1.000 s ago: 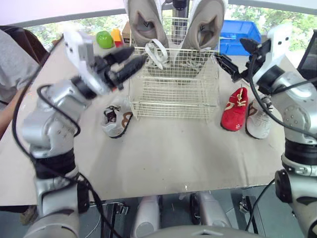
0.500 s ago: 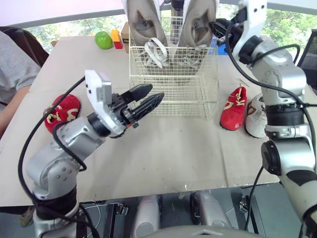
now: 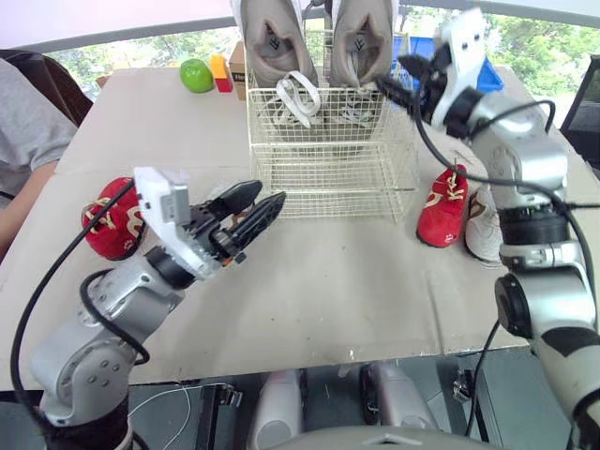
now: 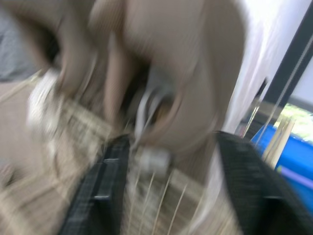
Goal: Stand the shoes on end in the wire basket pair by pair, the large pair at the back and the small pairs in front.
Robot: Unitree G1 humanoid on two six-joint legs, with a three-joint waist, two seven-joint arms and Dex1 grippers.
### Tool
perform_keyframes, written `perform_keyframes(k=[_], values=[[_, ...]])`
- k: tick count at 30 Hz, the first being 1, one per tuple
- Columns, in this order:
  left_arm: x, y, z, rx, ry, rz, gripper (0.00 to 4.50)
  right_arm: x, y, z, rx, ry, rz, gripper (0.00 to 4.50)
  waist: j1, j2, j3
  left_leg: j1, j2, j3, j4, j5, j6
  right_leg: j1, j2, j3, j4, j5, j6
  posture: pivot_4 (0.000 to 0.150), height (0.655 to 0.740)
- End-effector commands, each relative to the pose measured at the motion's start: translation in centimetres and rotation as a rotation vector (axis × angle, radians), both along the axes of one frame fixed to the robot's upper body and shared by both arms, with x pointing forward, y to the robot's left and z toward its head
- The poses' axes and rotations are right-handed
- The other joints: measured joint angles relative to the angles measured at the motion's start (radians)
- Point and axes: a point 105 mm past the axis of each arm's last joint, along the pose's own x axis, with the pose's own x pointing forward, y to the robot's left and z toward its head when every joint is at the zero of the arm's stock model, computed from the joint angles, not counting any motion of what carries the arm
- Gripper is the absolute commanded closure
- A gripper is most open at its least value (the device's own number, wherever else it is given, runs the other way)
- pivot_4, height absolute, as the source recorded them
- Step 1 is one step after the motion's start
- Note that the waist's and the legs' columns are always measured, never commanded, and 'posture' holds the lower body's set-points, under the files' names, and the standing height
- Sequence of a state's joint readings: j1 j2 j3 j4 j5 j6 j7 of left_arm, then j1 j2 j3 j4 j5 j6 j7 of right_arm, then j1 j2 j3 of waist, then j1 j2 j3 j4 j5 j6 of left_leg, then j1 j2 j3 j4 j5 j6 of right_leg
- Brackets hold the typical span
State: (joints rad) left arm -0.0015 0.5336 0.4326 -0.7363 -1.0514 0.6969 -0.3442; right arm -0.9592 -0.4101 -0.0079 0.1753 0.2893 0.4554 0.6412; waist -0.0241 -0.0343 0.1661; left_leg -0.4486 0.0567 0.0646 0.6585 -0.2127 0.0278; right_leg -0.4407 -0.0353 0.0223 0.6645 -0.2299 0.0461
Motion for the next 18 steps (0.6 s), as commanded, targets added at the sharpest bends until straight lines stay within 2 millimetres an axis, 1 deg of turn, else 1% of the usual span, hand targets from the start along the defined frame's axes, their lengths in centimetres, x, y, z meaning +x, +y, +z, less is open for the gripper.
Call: perform_keyframes(k=[1, 3, 5, 6, 8, 9, 10, 12, 14, 17, 18], values=[[-1.1, 2.8, 0.6, -0.042, -0.031, 0.13, 1.63, -3.7, -1.2, 2.7, 0.012, -0.135, 0.059, 0.97, 0.004, 0.0, 0.0, 0.0, 0.0, 0.0, 0.0, 0.0, 0.0, 0.0, 0.0, 0.0, 0.0, 0.0, 0.0, 0.15, 0.74], [-1.3, 4.7, -0.5, 0.001, 0.02, 0.225, 1.63, -5.6, -1.7, 2.3, 0.028, -0.123, 0.122, 0.97, 0.007, 0.0, 0.0, 0.001, 0.0, 0.001, 0.0, 0.0, 0.0, 0.0, 0.0, 0.0, 0.0, 0.0, 0.0, 0.15, 0.74], [-1.4, 6.3, -1.8, 0.074, 0.078, 0.315, 1.63, -7.7, -1.6, 1.6, 0.027, -0.099, 0.202, 0.97, 0.01, 0.0, 0.0, 0.001, 0.0, 0.0, 0.0, 0.0, 0.0, 0.001, 0.0, -0.001, 0.0, 0.0, 0.0, 0.15, 0.74], [-1.4, 7.1, -2.1, 0.09, 0.086, 0.357, 1.63, -8.9, -1.3, 0.9, 0.013, -0.084, 0.248, 0.97, 0.013, 0.0, 0.0, 0.001, 0.0, 0.0, 0.0, 0.0, 0.0, 0.001, 0.0, -0.001, 0.0, 0.0, 0.0, 0.15, 0.74], [-1.4, 8.8, -2.9, 0.123, 0.117, 0.476, 1.63, -12.2, -0.6, -1.5, -0.045, -0.034, 0.367, 0.97, 0.017, 0.0, 0.0, 0.002, 0.0, 0.0, 0.0, 0.0, 0.0, 0.002, 0.0, -0.002, -0.001, 0.0, -0.001, 0.15, 0.74], [-1.2, 9.0, -3.5, 0.128, 0.141, 0.503, 1.63, -13.6, -0.1, -2.8, -0.055, -0.003, 0.407, 0.97, 0.017, 0.0, -0.001, 0.002, 0.0, -0.002, 0.0, 0.0, 0.0, 0.003, 0.0, -0.003, -0.002, -0.001, -0.001, 0.15, 0.74], [-1.1, 9.0, -4.0, 0.132, 0.158, 0.516, 1.63, -14.5, 0.1, -3.6, -0.058, 0.017, 0.429, 0.97, 0.018, 0.0, -0.001, 0.004, 0.0, -0.002, 0.0, 0.0, 0.0, 0.006, 0.0, -0.004, -0.002, -0.001, -0.001, 0.15, 0.74], [-0.5, 8.8, -4.8, 0.191, 0.175, 0.536, 1.63, -15.4, 0.5, -4.6, -0.046, 0.05, 0.444, 0.97, 0.017, 0.0, -0.001, 0.006, 0.0, -0.002, 0.0, 0.0, 0.0, 0.008, -0.001, -0.003, -0.003, -0.002, -0.003, 0.15, 0.74], [0.6, 8.6, -5.6, 0.19, 0.196, 0.566, 1.63, -15.4, 0.7, -5.6, -0.064, 0.071, 0.43, 0.97, 0.015, 0.0, -0.001, 0.008, -0.001, -0.001, 0.0, 0.0, 0.0, 0.008, -0.001, -0.001, -0.002, -0.003, -0.004, 0.15, 0.74], [2.0, 8.0, -7.0, 0.192, 0.234, 0.584, 1.63, -15.4, 1.2, -6.0, -0.067, 0.073, 0.421, 0.97, 0.014, -0.001, -0.001, 0.019, -0.001, 0.001, 0.0, 0.0, 0.0, 0.018, 0.0, 0.0, -0.003, -0.002, -0.006, 0.15, 0.74], [2.3, 7.9, -7.3, 0.192, 0.239, 0.586, 1.63, -15.4, 1.4, -6.0, -0.066, 0.072, 0.42, 0.97, 0.013, -0.001, -0.001, 0.02, 0.0, 0.001, 0.0, 0.0, 0.0, 0.019, 0.0, -0.001, -0.003, -0.002, -0.006, 0.15, 0.74]])
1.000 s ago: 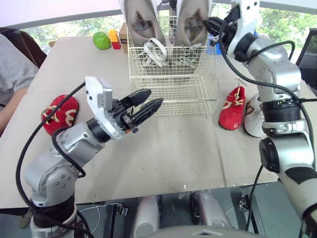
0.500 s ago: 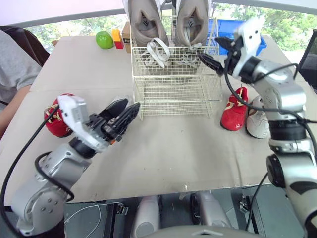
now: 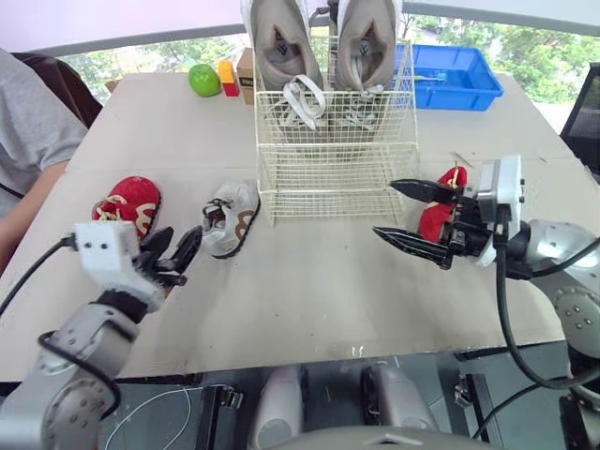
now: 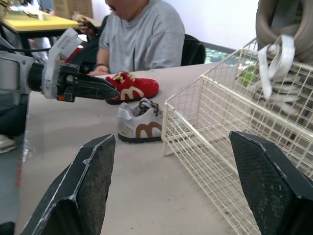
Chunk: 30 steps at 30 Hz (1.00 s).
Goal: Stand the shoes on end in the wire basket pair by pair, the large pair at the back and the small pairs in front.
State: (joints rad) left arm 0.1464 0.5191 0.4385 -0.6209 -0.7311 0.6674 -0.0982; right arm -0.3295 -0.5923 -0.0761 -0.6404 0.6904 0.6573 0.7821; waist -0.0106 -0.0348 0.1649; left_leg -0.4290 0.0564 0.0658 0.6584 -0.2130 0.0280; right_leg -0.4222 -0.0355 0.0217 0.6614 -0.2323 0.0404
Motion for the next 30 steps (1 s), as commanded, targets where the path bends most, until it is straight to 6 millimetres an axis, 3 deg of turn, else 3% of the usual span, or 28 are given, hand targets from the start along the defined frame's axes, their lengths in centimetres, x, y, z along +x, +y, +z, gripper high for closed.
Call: perform_keyframes(k=[1, 5, 8, 9, 12, 13, 15, 18, 20, 23, 27, 30], values=[[0.9, -0.3, -1.2, 0.025, 0.019, 0.025, 1.63, -0.6, 0.6, 0.5, 0.001, -0.051, 0.005, 0.97, -0.001, 0.0, 0.0, 0.0, 0.0, 0.0, 0.0, 0.0, 0.0, 0.0, 0.0, 0.0, 0.0, 0.0, 0.0, 0.15, 0.74], [1.3, -0.7, -2.3, 0.037, 0.039, 0.024, 1.63, -0.6, 0.8, 0.4, -0.006, -0.052, 0.004, 0.97, -0.001, 0.0, 0.0, -0.001, 0.0, 0.0, -0.001, 0.0, 0.0, -0.001, 0.0, 0.001, 0.0, 0.0, 0.0, 0.15, 0.74], [1.6, -1.4, -3.1, 0.059, 0.069, -0.01, 2.4, -0.6, 0.9, 0.2, -0.021, -0.054, 0.008, 0.92, 0.0, 0.0, 0.0, -0.001, 0.0, 0.0, -0.003, 0.0, 0.0, -0.001, 0.0, 0.0, 0.0, 0.0, 0.0, 0.15, 0.74], [1.7, -1.5, -3.0, 0.064, 0.062, -0.009, 2.9, -0.5, 0.9, 0.2, -0.024, -0.055, 0.008, 0.92, 0.0, 0.0, 0.0, -0.001, 0.0, 0.0, -0.003, 0.0, 0.0, -0.001, 0.0, 0.0, 0.0, 0.0, 0.0, 0.15, 0.74], [1.8, -1.2, -2.0, 0.074, 0.005, 0.001, 4.1, -0.3, 1.2, 0.1, -0.031, -0.061, 0.011, 0.92, -0.001, 0.0, 0.0, 0.0, 0.0, 0.0, -0.003, 0.0, 0.0, -0.001, 0.0, 0.001, 0.0, 0.0, 0.0, 0.15, 0.74], [1.7, -0.9, -0.9, 0.073, -0.055, 0.017, 4.37, -0.2, 1.3, 0.1, -0.035, -0.062, 0.014, 0.92, 0.0, 0.0, 0.0, 0.0, 0.0, 0.0, -0.003, 0.0, 0.0, -0.001, 0.0, 0.001, -0.001, 0.0, 0.0, 0.15, 0.74], [1.4, -0.3, 2.9, 0.034, -0.247, 0.058, 4.38, 0.1, 1.6, 0.5, -0.033, -0.071, 0.006, 0.92, -0.001, 0.0, 0.0, -0.001, 0.0, -0.001, -0.003, 0.0, 0.0, -0.001, -0.001, 0.001, -0.001, 0.0, 0.0, 0.15, 0.74], [0.5, 0.8, 6.9, -0.051, -0.448, 0.118, 4.38, 0.5, 2.0, 1.4, -0.02, -0.089, 0.007, 0.92, 0.0, -0.002, 0.0, -0.002, 0.0, -0.001, -0.003, 0.0, 0.0, -0.002, -0.001, 0.0, -0.001, 0.0, 0.0, 0.15, 0.74], [-0.4, 0.9, 10.4, -0.069, -0.588, 0.11, 4.38, 0.4, 2.4, 3.3, 0.006, -0.143, 0.053, 0.92, -0.001, -0.002, 0.0, -0.002, 0.0, -0.002, -0.003, 0.0, 0.0, -0.002, 0.0, 0.0, 0.0, 0.0, 0.0, 0.15, 0.74], [-1.6, -2.7, 14.4, 0.103, -0.717, -0.134, 4.38, -0.2, 3.0, 7.7, 0.07, -0.182, 0.175, 0.92, -0.003, -0.002, 0.001, -0.002, 0.0, -0.003, -0.003, 0.0, 0.0, -0.002, 0.0, 0.001, 0.0, 0.002, 0.002, 0.15, 0.74], [-2.1, -7.0, 14.6, 0.42, -0.721, -0.465, 4.38, -0.3, 3.4, 11.0, -0.004, -0.199, 0.289, 0.92, 0.003, -0.001, 0.001, -0.002, -0.001, 0.0, -0.004, 0.0, 0.0, -0.002, 0.0, 0.0, -0.001, 0.0, 0.0, 0.15, 0.74], [-2.2, -8.0, 14.3, 0.548, -0.738, -0.568, 4.38, 0.1, 3.5, 12.1, -0.033, -0.205, 0.297, 0.92, 0.0, -0.001, 0.001, -0.002, 0.0, 0.001, -0.005, 0.0, 0.0, -0.001, -0.001, 0.0, -0.004, 0.0, 0.0, 0.15, 0.74]])
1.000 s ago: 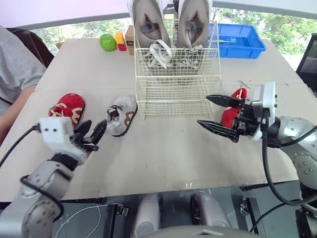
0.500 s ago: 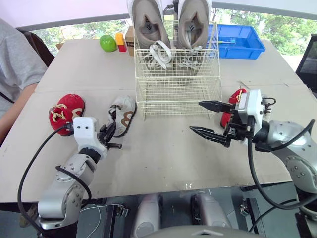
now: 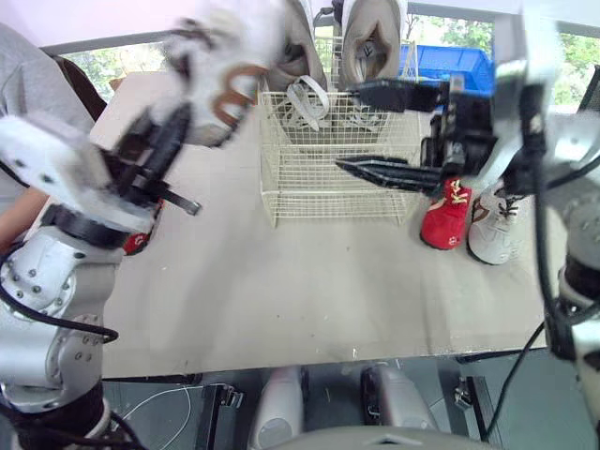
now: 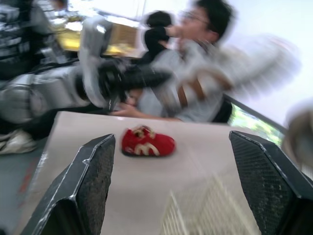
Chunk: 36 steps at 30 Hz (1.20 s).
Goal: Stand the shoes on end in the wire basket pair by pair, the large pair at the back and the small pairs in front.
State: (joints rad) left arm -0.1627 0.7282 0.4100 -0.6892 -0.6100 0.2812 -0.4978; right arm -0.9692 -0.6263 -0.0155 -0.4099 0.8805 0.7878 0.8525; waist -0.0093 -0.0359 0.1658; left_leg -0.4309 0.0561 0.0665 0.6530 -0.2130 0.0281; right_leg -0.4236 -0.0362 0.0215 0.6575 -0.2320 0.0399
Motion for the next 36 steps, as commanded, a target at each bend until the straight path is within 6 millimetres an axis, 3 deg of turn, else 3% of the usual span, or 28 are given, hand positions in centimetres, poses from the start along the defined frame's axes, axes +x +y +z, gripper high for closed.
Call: perform_keyframes(k=[1, 5, 9, 13, 18, 21, 22, 24, 26, 28, 29, 32, 36], values=[[-0.2, -1.8, 0.0, 0.226, -0.122, -0.102, 4.38, 1.5, 0.1, 1.1, -0.062, -0.033, -0.042, 0.92, -0.002, 0.001, 0.001, 0.0, 0.0, 0.001, 0.0, 0.0, 0.0, 0.0, 0.0, 0.0, 0.0, 0.0, 0.0, 0.15, 0.74], [0.9, -3.9, -1.1, 0.519, -0.291, -0.228, 4.38, 5.6, 0.7, 0.2, -0.279, -0.06, -0.156, 0.92, -0.003, 0.005, 0.002, 0.0, 0.0, 0.005, 0.0, 0.0, 0.0, -0.005, 0.001, 0.003, 0.003, 0.001, -0.002, 0.15, 0.74], [1.4, -4.4, -1.5, 0.6, -0.371, -0.285, 4.38, 8.8, 0.5, -0.7, -0.367, -0.043, -0.218, 0.92, -0.006, 0.004, 0.002, -0.002, 0.001, 0.007, 0.0, 0.0, 0.0, -0.007, 0.001, 0.004, 0.002, 0.003, 0.0, 0.15, 0.74], [1.4, -4.7, -1.1, 0.628, -0.455, -0.308, 4.38, 10.2, -0.2, -2.8, -0.484, 0.026, -0.211, 0.92, -0.003, 0.005, 0.003, -0.008, 0.001, 0.008, 0.0, 0.0, 0.0, -0.013, 0.001, 0.005, 0.003, 0.004, 0.003, 0.15, 0.74], [1.6, -4.6, -0.4, 0.686, -0.544, -0.303, 4.38, 10.4, -1.0, -4.6, -0.572, 0.09, -0.162, 3.13, -0.002, 0.005, 0.003, -0.02, 0.001, 0.007, 0.001, 0.0, 0.0, -0.024, 0.001, 0.003, 0.005, 0.004, 0.003, 0.15, 0.74], [1.5, -4.2, -0.1, 0.672, -0.509, -0.334, 4.38, 9.0, 0.0, -3.5, -0.548, 0.096, -0.121, 4.3, -0.004, 0.005, 0.003, -0.02, 0.001, 0.007, 0.001, 0.0, 0.0, -0.024, 0.001, 0.003, 0.005, 0.004, 0.003, 0.15, 0.74], [1.6, -4.0, 0.1, 0.613, -0.444, -0.351, 3.88, 8.6, 0.2, -3.2, -0.533, 0.101, -0.117, 4.49, -0.005, 0.006, 0.003, -0.02, 0.001, 0.007, 0.001, 0.0, 0.0, -0.024, 0.001, 0.003, 0.005, 0.004, 0.003, 0.15, 0.74], [2.3, -2.7, 1.5, 0.245, -0.164, -0.386, 2.91, 8.4, 0.3, -2.5, -0.447, 0.158, -0.134, 4.5, -0.006, 0.006, 0.003, -0.02, 0.002, 0.007, 0.001, 0.0, 0.0, -0.025, 0.001, 0.003, 0.006, 0.004, 0.003, 0.15, 0.74], [2.2, -2.1, 0.4, -0.103, 0.265, -0.494, 1.99, 8.2, 0.3, -1.6, -0.329, 0.23, -0.148, 4.5, -0.014, 0.004, 0.003, -0.02, 0.003, 0.005, 0.001, 0.0, 0.0, -0.024, 0.001, 0.003, 0.006, 0.004, 0.003, 0.15, 0.74], [1.1, -2.2, -0.5, -0.37, 0.542, -0.571, 1.01, 7.9, 0.2, -0.7, -0.189, 0.299, -0.155, 4.5, -0.016, 0.005, 0.003, -0.019, 0.009, 0.0, 0.001, 0.0, 0.0, -0.024, 0.001, 0.003, 0.006, 0.004, 0.003, 0.15, 0.74], [0.7, -2.3, -1.8, -0.455, 0.688, -0.566, 0.48, 7.9, 0.0, -0.4, -0.117, 0.328, -0.165, 4.5, -0.019, 0.005, 0.003, -0.019, 0.009, -0.001, 0.001, 0.0, 0.0, -0.023, 0.001, 0.002, 0.007, 0.004, 0.003, 0.15, 0.74], [-0.8, -4.2, -6.0, -0.523, 0.935, -0.539, 0.48, 7.8, -0.3, -0.5, 0.051, 0.38, -0.217, 4.5, -0.016, 0.006, 0.004, -0.019, 0.009, -0.003, 0.001, 0.0, 0.0, -0.023, 0.001, 0.0, 0.007, 0.005, 0.003, 0.15, 0.74], [1.7, -6.2, -5.9, -0.757, 0.886, -0.458, 0.48, 6.7, 0.3, -1.8, 0.144, 0.413, -0.25, 4.5, 0.007, 0.007, 0.003, -0.017, 0.005, -0.004, 0.003, 0.001, -0.001, -0.019, 0.0, -0.002, 0.007, 0.005, 0.003, 0.15, 0.74]])
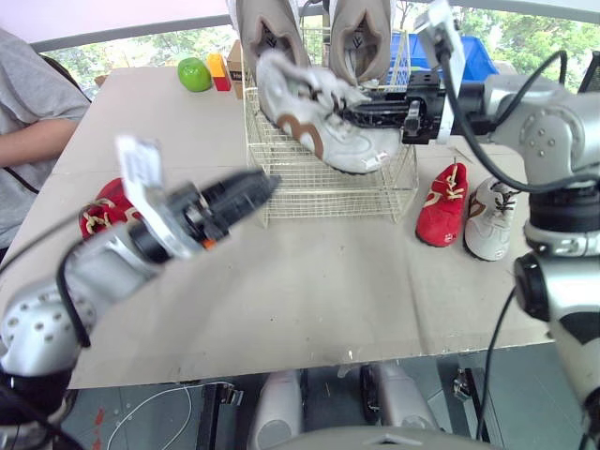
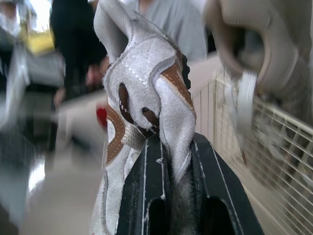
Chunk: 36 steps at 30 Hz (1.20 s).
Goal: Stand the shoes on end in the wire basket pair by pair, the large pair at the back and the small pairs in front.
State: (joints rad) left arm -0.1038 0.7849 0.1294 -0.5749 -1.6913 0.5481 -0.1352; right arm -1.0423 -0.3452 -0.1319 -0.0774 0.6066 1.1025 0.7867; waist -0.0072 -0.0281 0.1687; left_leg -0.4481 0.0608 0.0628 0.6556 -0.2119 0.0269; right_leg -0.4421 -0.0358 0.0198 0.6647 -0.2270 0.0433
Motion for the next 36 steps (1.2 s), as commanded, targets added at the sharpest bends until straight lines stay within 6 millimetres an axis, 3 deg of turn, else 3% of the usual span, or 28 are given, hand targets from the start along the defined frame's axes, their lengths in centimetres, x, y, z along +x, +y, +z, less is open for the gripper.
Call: perform_keyframes(k=[1, 4, 8, 11, 15, 16, 18, 20, 23, 24, 27, 30, 32, 36], values=[[1.6, -1.5, 1.6, -0.102, -0.003, 0.104, 0.48, -2.1, 0.5, 0.9, 0.041, -0.067, -0.016, 4.5, 0.008, -0.002, 0.001, -0.001, -0.004, 0.0, 0.002, 0.001, -0.001, 0.0, 0.001, -0.001, 0.0, 0.0, 0.0, 0.15, 0.74], [3.8, -1.6, 1.7, -0.147, 0.04, 0.194, 0.48, -2.9, 1.0, 0.2, 0.022, -0.08, -0.034, 4.5, 0.014, -0.001, 0.0, -0.001, -0.004, -0.001, 0.004, 0.002, -0.003, 0.002, 0.002, -0.001, 0.0, 0.0, 0.0, 0.15, 0.74], [4.5, -2.1, 2.2, -0.144, 0.033, 0.188, 0.48, -3.2, 1.2, -0.1, 0.019, -0.084, -0.071, 4.5, 0.015, -0.001, 0.0, 0.0, -0.004, -0.002, 0.005, 0.002, -0.002, 0.004, 0.003, -0.002, 0.0, 0.0, 0.0, 0.15, 0.74], [5.2, -2.0, 2.6, -0.122, 0.05, 0.177, 1.28, -3.6, 1.4, -0.6, -0.01, -0.127, -0.093, 4.5, 0.017, -0.001, 0.0, 0.0, -0.004, -0.002, 0.005, 0.002, -0.002, 0.004, 0.003, -0.002, 0.0, 0.0, 0.0, 0.15, 0.74], [5.5, -2.0, 3.4, -0.093, 0.023, 0.152, 2.99, -3.8, 1.5, -0.8, 0.024, -0.115, -0.102, 4.5, 0.015, -0.001, 0.0, 0.0, -0.004, -0.003, 0.005, 0.002, -0.002, 0.004, 0.003, -0.003, 0.0, 0.0, 0.0, 0.15, 0.74], [5.6, -1.7, 3.7, -0.082, 0.011, 0.152, 3.56, -3.7, 1.3, -0.8, 0.03, -0.123, -0.111, 4.11, 0.015, -0.001, 0.0, 0.0, -0.004, -0.003, 0.005, 0.002, -0.002, 0.004, 0.003, -0.003, 0.0, 0.0, 0.0, 0.15, 0.74], [5.9, -1.1, 4.6, -0.046, -0.025, 0.146, 4.11, -3.8, 0.9, -0.7, 0.04, -0.172, -0.135, 3.43, 0.016, -0.001, 0.0, 0.0, -0.004, -0.004, 0.005, 0.002, -0.002, 0.004, 0.003, -0.004, 0.0, 0.0, 0.0, 0.15, 0.74], [6.2, -0.4, 6.1, 0.013, -0.099, 0.128, 4.13, -4.0, 0.3, -0.6, 0.053, -0.24, -0.175, 2.34, 0.015, -0.001, 0.0, 0.0, -0.004, -0.004, 0.005, 0.002, -0.002, 0.005, 0.003, -0.004, -0.001, 0.0, 0.0, 0.15, 0.74], [7.2, 1.1, 9.0, 0.144, -0.262, 0.15, 4.13, -5.1, -0.8, -1.7, 0.012, -0.311, -0.186, 1.31, 0.021, -0.002, 0.001, -0.002, -0.004, -0.006, 0.005, 0.002, -0.003, 0.005, 0.004, -0.007, -0.001, 0.0, 0.0, 0.15, 0.74], [7.4, 1.4, 10.6, 0.216, -0.396, 0.142, 4.13, -5.6, -1.6, -2.3, 0.005, -0.311, -0.189, 1.16, 0.02, -0.002, 0.001, -0.001, -0.005, -0.005, 0.005, 0.002, -0.003, 0.005, 0.004, -0.006, -0.002, 0.0, 0.0, 0.15, 0.74], [7.7, 1.8, 13.3, 0.376, -0.651, 0.106, 4.13, -6.4, -3.2, -3.7, -0.013, -0.297, -0.22, 1.16, 0.021, -0.002, 0.001, -0.002, -0.005, -0.005, 0.005, 0.002, -0.003, 0.006, 0.004, -0.007, -0.004, 0.0, 0.0, 0.15, 0.74], [9.7, 1.8, 14.0, 0.557, -0.858, 0.091, 4.13, -6.6, -5.0, -4.8, -0.018, -0.269, -0.304, 1.16, 0.025, -0.001, 0.001, 0.0, -0.006, -0.004, 0.004, 0.002, -0.003, 0.007, 0.003, -0.007, -0.005, 0.0, 0.0, 0.15, 0.74], [11.2, 1.9, 13.4, 0.636, -0.923, 0.105, 4.13, -7.1, -5.3, -4.8, -0.018, -0.281, -0.317, 1.16, 0.024, -0.001, 0.001, 0.0, -0.006, -0.004, 0.004, 0.002, -0.003, 0.008, 0.003, -0.007, -0.005, 0.0, 0.0, 0.15, 0.74], [13.4, 1.3, 10.5, 0.734, -0.944, 0.052, 4.13, -8.3, -6.1, -5.4, -0.045, -0.316, -0.324, 1.16, 0.018, -0.001, 0.001, 0.001, -0.005, -0.004, 0.005, 0.002, -0.002, 0.008, 0.003, -0.006, -0.004, 0.0, 0.0, 0.15, 0.74]])
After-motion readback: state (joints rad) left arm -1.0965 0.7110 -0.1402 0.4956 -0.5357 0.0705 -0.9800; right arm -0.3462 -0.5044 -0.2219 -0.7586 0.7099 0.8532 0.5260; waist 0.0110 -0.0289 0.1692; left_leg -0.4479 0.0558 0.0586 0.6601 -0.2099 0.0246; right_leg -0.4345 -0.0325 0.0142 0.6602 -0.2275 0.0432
